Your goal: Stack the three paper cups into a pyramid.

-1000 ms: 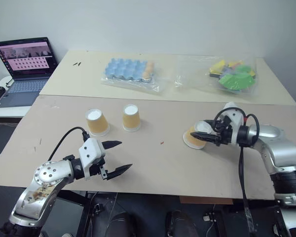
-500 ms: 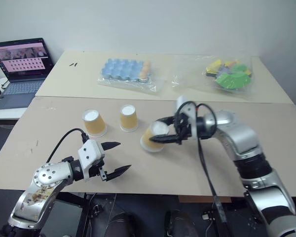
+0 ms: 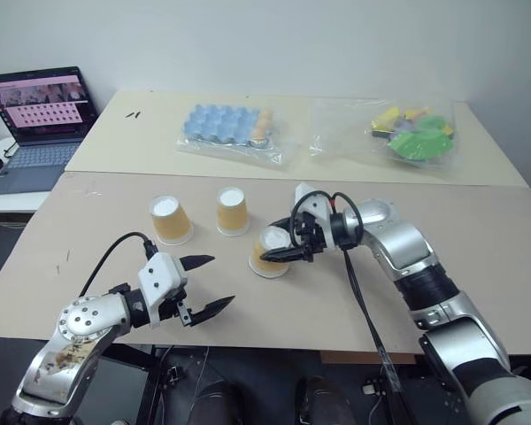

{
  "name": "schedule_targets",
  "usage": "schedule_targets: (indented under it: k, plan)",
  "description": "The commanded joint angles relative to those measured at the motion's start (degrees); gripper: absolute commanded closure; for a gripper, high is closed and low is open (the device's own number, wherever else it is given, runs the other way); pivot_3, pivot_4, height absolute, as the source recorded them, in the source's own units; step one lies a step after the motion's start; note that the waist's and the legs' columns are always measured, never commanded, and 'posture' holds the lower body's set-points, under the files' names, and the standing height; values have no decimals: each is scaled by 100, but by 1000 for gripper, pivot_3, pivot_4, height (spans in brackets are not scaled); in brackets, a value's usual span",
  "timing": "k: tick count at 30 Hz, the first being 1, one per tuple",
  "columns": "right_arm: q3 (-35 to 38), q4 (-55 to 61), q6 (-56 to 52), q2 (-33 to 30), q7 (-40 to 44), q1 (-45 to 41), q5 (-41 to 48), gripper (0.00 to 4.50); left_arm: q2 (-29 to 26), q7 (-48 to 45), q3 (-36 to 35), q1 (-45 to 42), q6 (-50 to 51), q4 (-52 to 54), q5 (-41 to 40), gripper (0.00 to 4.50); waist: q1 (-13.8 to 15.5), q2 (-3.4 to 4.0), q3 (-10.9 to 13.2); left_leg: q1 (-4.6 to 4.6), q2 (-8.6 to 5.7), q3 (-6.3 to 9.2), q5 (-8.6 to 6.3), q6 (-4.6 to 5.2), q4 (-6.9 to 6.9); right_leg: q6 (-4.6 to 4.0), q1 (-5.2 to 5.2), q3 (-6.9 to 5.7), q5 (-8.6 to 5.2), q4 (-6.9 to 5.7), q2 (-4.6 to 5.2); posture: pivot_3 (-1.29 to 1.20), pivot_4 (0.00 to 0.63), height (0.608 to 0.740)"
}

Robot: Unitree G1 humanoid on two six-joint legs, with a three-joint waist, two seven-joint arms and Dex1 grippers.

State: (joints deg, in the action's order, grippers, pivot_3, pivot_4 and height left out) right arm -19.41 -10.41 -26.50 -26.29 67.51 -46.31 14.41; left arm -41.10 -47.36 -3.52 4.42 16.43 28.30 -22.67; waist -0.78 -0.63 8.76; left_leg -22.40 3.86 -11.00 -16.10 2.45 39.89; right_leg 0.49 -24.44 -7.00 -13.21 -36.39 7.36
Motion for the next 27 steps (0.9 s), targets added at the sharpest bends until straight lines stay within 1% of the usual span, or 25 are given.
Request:
schedule_targets:
  k: [1, 6, 12, 15, 19, 22, 24, 27]
  plan:
    - [318, 388, 22, -51, 24, -49, 165, 40, -5, 33, -121, 6, -51, 229, -13, 0, 0, 0, 0, 0, 0, 1, 0, 0, 0, 0, 0, 0, 0, -1, 0, 0, 150, 735]
    - [646, 1000, -248, -268, -4, 128, 411, 40, -14, 32, -120, 14, -60, 233, -21, 0, 9, 0, 0, -1, 2, 2, 0, -1, 0, 0, 0, 0, 0, 1, 0, 0, 150, 735]
    - [1626, 1745, -1068, -614, -312, 253, 1223, 40, -4, 105, -224, 17, -61, 135, -3, 0, 9, 0, 0, -1, 2, 3, -1, -1, 0, 0, 0, 0, 0, 2, 1, 0, 150, 735]
    - [1980, 2109, -1436, -706, -667, 425, 1484, 40, 48, 213, -298, 90, -28, 148, -14, 0, 10, 0, 0, 0, 4, 4, -1, -1, -3, -1, 0, 0, 0, 4, 1, 0, 150, 735]
    - [2106, 2453, -1639, -783, -1003, 755, 1556, 40, 92, 264, -308, 215, -23, 199, 3, 0, 3, 0, 0, 0, 3, 3, -2, -1, -5, -1, 1, 2, 1, 6, 1, 0, 150, 735]
    - [2117, 2494, -1714, -843, -1249, 958, 1469, 40, 47, 265, -376, 353, -46, 181, 63, 0, 0, 0, 0, 1, 3, 2, -2, -1, -5, -1, -1, 4, 1, 4, 1, 0, 150, 735]
    - [2106, 2529, -1711, -867, -1333, 1070, 1471, 40, 47, 317, -495, 314, -113, -31, 123, 0, 4, -1, 0, 0, 2, 2, -2, -1, -5, -1, -2, 4, 1, 3, 1, 0, 150, 735]
    - [2098, 2647, -1749, -839, -1497, 1202, 1524, 40, 126, 505, -497, -17, -207, -505, 337, 0, 12, 0, 0, 3, 1, 3, -2, -2, -4, -1, 0, 4, 1, -1, 1, 0, 150, 735]
